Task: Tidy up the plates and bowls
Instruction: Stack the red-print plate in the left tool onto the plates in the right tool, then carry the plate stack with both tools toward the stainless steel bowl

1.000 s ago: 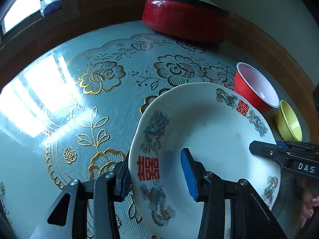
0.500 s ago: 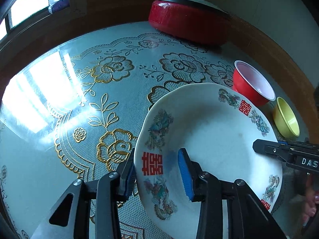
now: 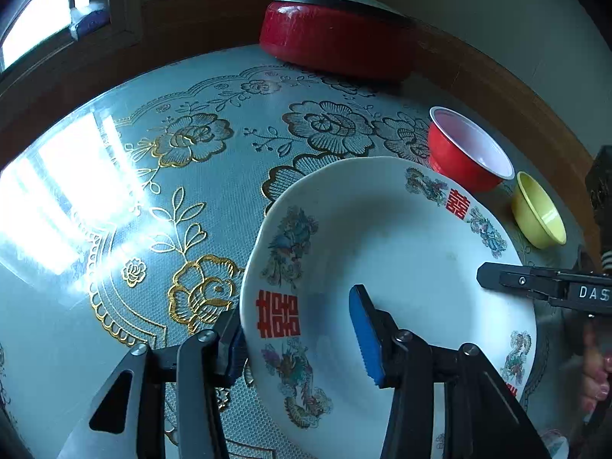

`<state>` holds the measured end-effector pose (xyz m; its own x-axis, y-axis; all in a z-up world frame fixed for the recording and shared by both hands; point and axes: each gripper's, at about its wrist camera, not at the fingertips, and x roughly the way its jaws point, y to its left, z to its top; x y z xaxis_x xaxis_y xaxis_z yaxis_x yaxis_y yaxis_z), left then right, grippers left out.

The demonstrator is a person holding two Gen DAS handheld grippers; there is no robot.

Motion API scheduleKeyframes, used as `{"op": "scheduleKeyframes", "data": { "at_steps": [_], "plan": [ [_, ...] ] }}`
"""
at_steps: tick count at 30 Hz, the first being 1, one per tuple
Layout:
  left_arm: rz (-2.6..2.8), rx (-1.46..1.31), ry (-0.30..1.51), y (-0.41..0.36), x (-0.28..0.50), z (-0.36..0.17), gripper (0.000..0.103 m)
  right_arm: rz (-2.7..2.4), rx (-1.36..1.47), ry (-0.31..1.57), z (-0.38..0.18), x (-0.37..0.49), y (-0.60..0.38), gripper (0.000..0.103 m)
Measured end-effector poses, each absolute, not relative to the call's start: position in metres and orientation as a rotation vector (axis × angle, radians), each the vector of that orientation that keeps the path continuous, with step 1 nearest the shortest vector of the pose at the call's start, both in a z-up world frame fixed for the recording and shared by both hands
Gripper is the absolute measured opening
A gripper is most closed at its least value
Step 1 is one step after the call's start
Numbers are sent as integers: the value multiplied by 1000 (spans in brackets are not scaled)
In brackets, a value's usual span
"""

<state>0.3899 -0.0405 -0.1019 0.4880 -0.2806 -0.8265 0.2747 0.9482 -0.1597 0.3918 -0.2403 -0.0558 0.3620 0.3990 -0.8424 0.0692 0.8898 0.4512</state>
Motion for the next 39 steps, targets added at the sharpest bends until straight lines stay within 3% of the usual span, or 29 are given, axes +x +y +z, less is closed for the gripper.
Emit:
{"op": "scheduleKeyframes", "data": {
  "at_steps": [2,19,39],
  "plan": [
    [-341,-62,1031,-35,392,-102,35,225,458,1192,-56,391,-243,22],
    [-333,-42,972,-38,355,-80,35,242,464,1177,-36,371,-245,21],
    [-347,-70,879,-35,271,-31,35,261,467,1111,20,289,-248,19]
  ]
}}
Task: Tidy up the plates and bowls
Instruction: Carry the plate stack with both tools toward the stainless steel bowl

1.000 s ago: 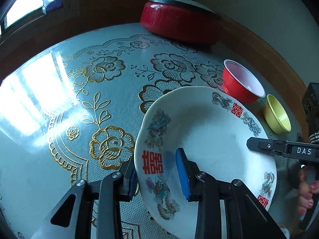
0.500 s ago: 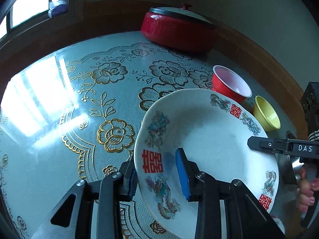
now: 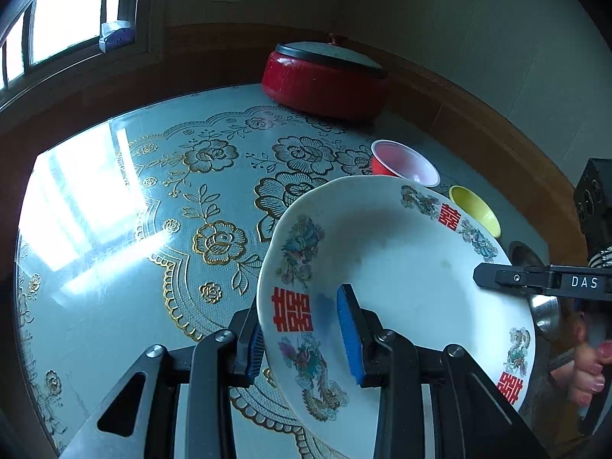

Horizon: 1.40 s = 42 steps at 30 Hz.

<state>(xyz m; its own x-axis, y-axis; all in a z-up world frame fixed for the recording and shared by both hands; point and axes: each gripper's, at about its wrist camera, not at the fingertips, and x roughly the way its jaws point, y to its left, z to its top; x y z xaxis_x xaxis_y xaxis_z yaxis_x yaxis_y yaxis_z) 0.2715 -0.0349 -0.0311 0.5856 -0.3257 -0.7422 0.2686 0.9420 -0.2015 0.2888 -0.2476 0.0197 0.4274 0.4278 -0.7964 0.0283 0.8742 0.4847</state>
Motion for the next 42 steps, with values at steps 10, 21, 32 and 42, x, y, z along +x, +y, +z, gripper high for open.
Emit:
{"op": "scheduleKeyframes", "data": {
  "at_steps": [10,21,32,42],
  "plan": [
    [-370,-65,858,-36,220,-22,35,258,489,1093,32,231,-252,19],
    [-399,-36,854,-44,172,-32,35,225,545,1120,15,171,-257,19],
    [-408,-14,895,-46,146,-52,35,200,574,1155,-4,135,-258,19],
    [-414,28,917,-50,132,-64,35,180,578,1179,-14,128,-258,19]
  ]
}}
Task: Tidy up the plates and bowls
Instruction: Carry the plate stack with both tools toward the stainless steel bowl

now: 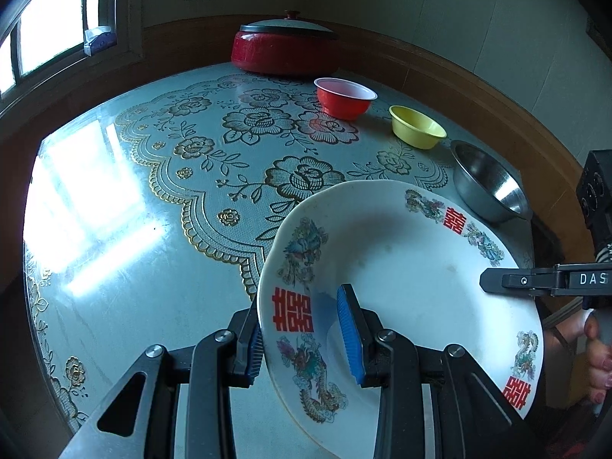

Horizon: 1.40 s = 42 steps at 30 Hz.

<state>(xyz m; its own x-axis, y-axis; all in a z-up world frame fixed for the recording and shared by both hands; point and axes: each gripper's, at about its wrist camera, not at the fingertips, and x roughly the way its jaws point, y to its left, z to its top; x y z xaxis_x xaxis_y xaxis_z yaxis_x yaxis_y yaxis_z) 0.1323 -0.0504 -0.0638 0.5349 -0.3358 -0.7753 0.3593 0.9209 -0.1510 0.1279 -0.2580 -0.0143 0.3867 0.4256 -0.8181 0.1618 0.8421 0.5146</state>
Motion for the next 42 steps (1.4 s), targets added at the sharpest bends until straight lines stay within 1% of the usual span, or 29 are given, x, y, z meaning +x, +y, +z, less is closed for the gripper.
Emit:
{"op": "scheduleKeyframes", "data": {
  "at_steps": [6,11,14,29,42],
  "plan": [
    [-407,22,940,-53,130,-73,38,172,549,1180,-13,127,-258,19],
    [-392,5,956,-50,127,-80,40,168,519,1180,-12,125,-252,21],
    [-399,51,948,-55,123,-80,41,155,544,1179,-12,124,-256,22],
    [-396,64,958,-56,115,-77,41,144,587,1201,-9,120,-263,23],
    [-410,65,970,-51,101,-75,40,116,542,1202,-4,109,-270,23]
  ]
}}
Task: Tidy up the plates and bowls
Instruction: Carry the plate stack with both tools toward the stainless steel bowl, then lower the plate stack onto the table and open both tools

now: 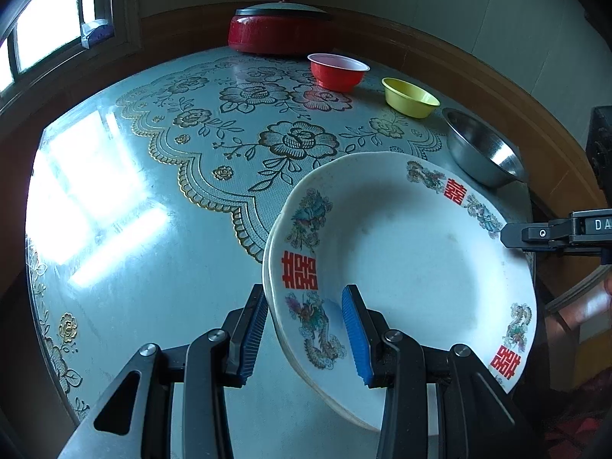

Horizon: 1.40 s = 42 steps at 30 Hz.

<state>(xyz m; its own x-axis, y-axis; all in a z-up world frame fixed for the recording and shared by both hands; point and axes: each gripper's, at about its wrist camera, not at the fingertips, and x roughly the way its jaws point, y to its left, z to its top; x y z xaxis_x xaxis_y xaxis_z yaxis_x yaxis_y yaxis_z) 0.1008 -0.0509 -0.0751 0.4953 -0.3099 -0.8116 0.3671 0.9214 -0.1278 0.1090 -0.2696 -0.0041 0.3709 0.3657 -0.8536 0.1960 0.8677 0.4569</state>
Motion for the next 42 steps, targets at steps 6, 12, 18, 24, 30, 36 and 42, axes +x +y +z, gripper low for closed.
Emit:
{"op": "scheduleKeyframes", "data": {
  "at_steps": [6,12,18,24,30,36,42],
  "plan": [
    [-413,95,966,-53,95,-75,40,131,526,1194,-1,104,-269,23],
    [-401,127,965,-56,95,-75,41,123,522,1193,-4,102,-266,23],
    [-385,139,968,-59,97,-75,41,116,482,1190,-3,104,-263,23],
    [-367,143,971,-61,100,-76,41,104,464,1189,-1,107,-262,23],
    [-379,148,974,-62,99,-77,45,105,463,1190,-1,107,-262,23],
    [-394,123,976,-63,98,-73,60,110,504,1194,-2,106,-267,23],
    [-388,115,952,-62,95,-65,72,117,514,1180,4,103,-268,27]
  ]
}}
